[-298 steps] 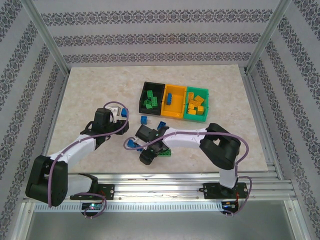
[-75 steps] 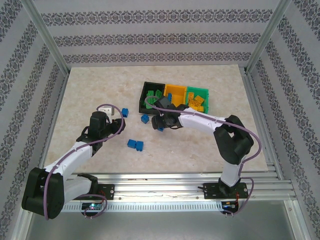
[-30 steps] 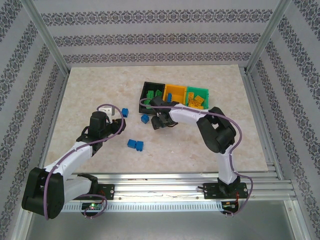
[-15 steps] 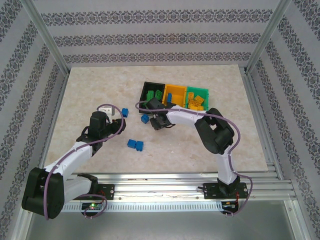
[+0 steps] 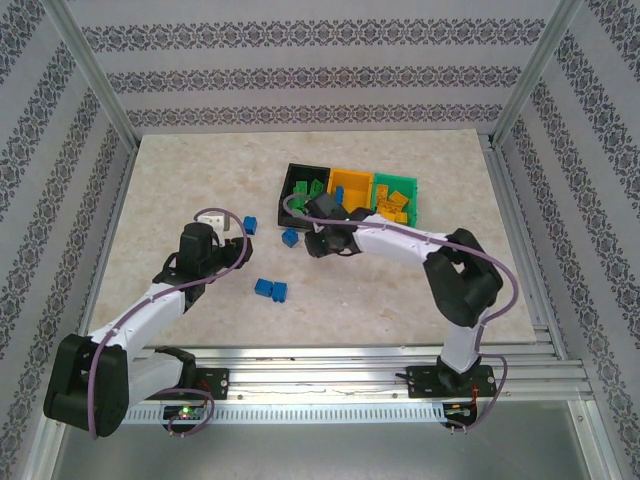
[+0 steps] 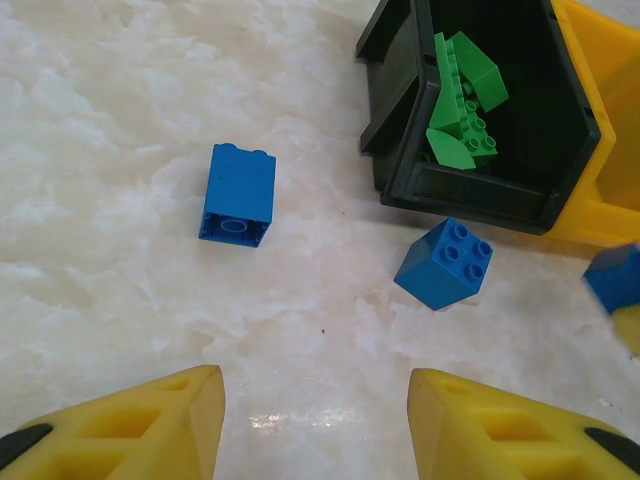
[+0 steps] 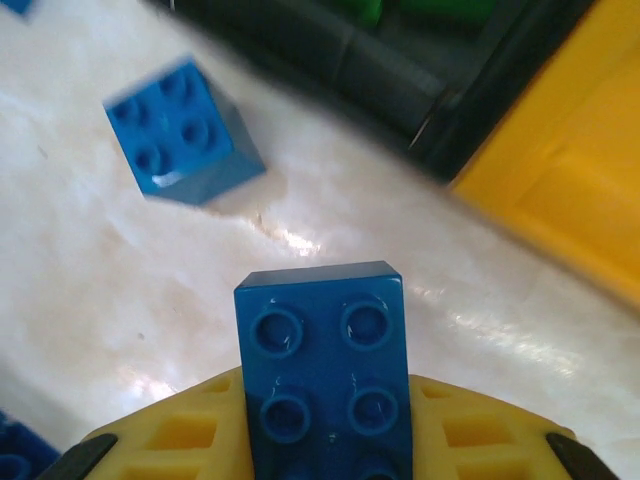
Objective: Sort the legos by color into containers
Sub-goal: Pick up the lego from the center of the table, then place the lego in the container.
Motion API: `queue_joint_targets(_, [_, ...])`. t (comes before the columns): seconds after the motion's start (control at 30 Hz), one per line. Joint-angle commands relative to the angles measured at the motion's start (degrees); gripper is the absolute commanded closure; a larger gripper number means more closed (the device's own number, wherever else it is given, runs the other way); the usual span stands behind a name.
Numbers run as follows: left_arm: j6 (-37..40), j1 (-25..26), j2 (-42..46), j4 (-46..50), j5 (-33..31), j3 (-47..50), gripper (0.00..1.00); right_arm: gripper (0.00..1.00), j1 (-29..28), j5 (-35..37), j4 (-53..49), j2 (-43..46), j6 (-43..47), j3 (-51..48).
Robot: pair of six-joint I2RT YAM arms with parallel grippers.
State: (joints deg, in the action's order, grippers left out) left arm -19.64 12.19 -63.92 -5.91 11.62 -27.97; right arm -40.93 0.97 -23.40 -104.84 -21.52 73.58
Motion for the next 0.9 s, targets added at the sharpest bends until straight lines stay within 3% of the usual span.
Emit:
queue_joint_targets(0.0, [-0.8,-1.0,-1.3,-2.7,1.5,0.6,0.49,0.82,4.2,-2.7,5.2,3.5,-3.9,-2.0])
queue_joint_targets(0.27, [-1.6,-1.0,-2.6,-4.2,3.6,0.8,0.48,0.77,13.4,-2.8,5.6,0.1,-6.4,3.3])
queue_joint_targets(0.4, [-2.4,-0.9,-4.1,-6.2,6.6,0.9,0.47,0.57,15.8,-2.7,2.4,-3.5,-6.0,8.2])
queue_joint_targets(0.47, [-2.9,-0.9,-5.1,-7.2,8.1,0.9,0.47,0.48,15.7,-3.1,2.4,-3.6,-5.8,8.5])
queue_joint_targets(0.67, [-4.1,-0.8,-8.7,-10.5,13.2,0.4,0.44,0.45,14.0,-4.8,4.0,-1.4,-5.2,4.6])
queue_joint_targets(0.87, [-3.0,0.9,-13.8,-9.9,14.9,-2.2,0.44,0.43,10.7,-3.8,6.9,6.4,-5.3,-6.2])
